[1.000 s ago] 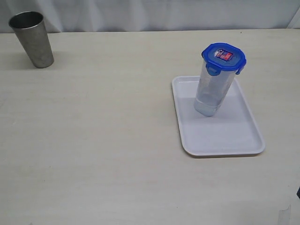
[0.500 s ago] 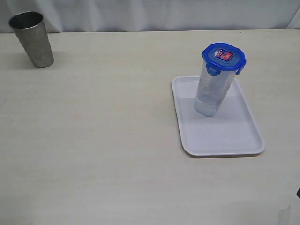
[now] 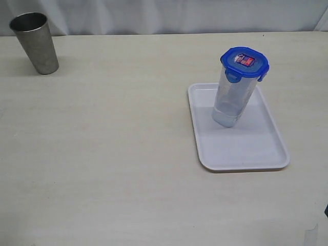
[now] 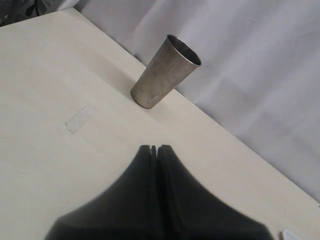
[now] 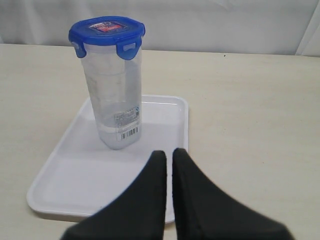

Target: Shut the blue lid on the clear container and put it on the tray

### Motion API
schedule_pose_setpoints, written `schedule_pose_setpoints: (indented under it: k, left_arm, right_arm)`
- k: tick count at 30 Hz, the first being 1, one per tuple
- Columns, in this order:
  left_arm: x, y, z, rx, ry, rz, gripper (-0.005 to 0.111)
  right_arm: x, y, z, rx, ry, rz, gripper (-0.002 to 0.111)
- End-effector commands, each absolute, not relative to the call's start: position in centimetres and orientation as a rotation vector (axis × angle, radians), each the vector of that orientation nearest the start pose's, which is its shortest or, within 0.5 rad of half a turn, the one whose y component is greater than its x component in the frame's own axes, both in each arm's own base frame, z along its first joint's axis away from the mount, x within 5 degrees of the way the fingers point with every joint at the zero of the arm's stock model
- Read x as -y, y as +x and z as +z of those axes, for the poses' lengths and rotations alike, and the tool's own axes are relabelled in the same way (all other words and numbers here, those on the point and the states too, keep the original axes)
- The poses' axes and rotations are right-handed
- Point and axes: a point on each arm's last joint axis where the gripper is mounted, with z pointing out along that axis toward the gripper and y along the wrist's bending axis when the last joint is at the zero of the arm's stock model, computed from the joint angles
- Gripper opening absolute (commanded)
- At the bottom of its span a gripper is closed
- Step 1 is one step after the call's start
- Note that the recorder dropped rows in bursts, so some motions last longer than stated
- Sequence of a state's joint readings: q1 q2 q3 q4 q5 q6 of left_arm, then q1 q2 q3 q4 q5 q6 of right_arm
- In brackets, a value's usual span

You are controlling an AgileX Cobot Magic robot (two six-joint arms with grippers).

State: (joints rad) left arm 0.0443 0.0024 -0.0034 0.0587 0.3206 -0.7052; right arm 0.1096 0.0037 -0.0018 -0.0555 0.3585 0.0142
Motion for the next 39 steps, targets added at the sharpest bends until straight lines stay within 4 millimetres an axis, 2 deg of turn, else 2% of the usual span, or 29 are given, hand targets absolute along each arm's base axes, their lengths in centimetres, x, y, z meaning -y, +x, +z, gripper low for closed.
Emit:
schedule_pose_setpoints:
  k: [1, 5, 11, 15, 39]
  left_arm:
    - [-0.45, 5.38, 18.42, -1.711, -0.629, -0.403, 0.000]
    - [-0.45, 5.36, 18.34, -1.733, -0.583, -0.361, 0.000]
    - [-0.45, 5.36, 18.34, -1.808, -0.148, -0.017, 0.000]
    - [-0.45, 5.36, 18.34, -1.815, 0.006, 0.103, 0.000]
    - [-0.45, 5.36, 18.34, -1.815, 0.033, 0.124, 0.000]
  right_arm:
    - [-0.39, 5.33, 18.20, -1.826, -0.116, 0.032, 0.004]
    - [-0.39, 5.33, 18.20, -1.826, -0.116, 0.032, 0.004]
    - [-0.39, 5.33, 18.20, -1.826, -0.116, 0.032, 0.004]
    - [-0.39, 5.33, 18.20, -1.826, -0.116, 0.032, 0.004]
    - [-0.39, 5.33, 18.20, -1.826, -0.116, 0.032, 0.004]
